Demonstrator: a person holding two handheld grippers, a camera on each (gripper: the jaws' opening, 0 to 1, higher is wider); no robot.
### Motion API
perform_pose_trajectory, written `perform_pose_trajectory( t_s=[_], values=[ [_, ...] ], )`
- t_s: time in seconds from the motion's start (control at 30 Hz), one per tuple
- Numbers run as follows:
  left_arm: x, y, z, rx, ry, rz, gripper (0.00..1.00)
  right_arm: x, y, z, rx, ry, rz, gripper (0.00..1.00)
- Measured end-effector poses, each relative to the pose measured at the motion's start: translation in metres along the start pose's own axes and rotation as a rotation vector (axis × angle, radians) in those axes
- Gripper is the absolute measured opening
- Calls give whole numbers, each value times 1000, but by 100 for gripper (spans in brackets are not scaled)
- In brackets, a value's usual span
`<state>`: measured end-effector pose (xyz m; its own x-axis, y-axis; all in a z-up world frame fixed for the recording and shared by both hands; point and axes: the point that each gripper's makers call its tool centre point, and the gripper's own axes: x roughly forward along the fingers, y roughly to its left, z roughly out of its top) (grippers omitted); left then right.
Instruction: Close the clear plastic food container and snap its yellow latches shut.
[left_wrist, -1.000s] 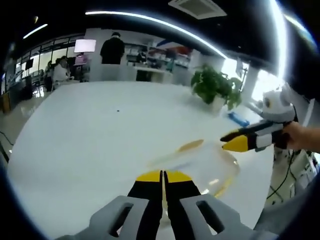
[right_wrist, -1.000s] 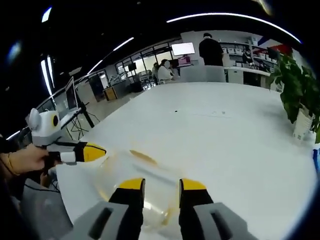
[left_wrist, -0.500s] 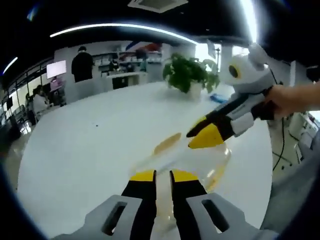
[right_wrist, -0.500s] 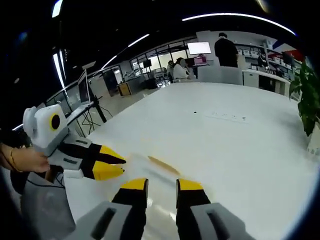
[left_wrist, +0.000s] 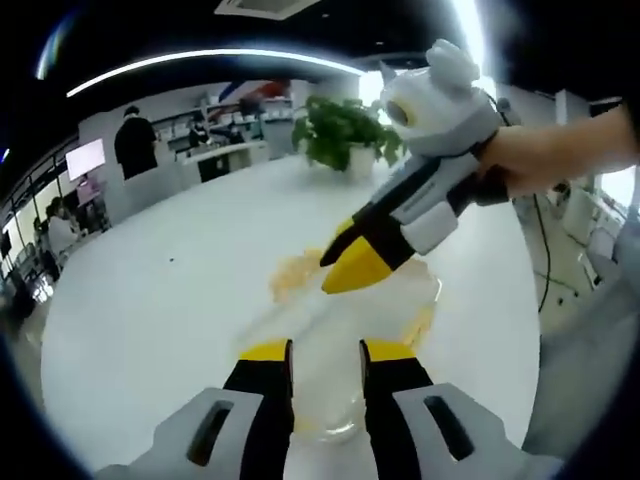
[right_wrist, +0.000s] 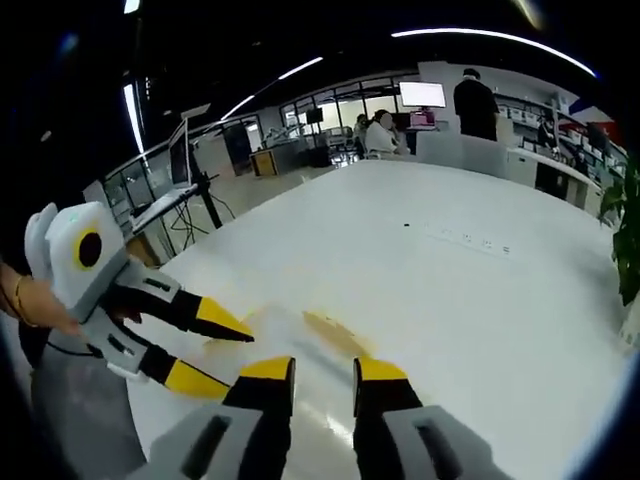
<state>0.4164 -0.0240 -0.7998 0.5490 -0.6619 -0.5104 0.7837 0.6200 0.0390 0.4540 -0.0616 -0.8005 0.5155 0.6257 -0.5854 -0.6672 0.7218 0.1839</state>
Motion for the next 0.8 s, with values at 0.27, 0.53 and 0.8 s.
perform_pose_trajectory(
  t_s=[0.27,0.53,0.8],
  values=[
    [-2,-11,2,56,-15,-53,37,1,-2,2,-24,18,29,24],
    [1,-32,0,185,8,-138,57,4,-2,4,-69,48,49,26],
    [7,-36,-7,243,45,-151,50,9,8,3,-111,85,112,32]
  ],
)
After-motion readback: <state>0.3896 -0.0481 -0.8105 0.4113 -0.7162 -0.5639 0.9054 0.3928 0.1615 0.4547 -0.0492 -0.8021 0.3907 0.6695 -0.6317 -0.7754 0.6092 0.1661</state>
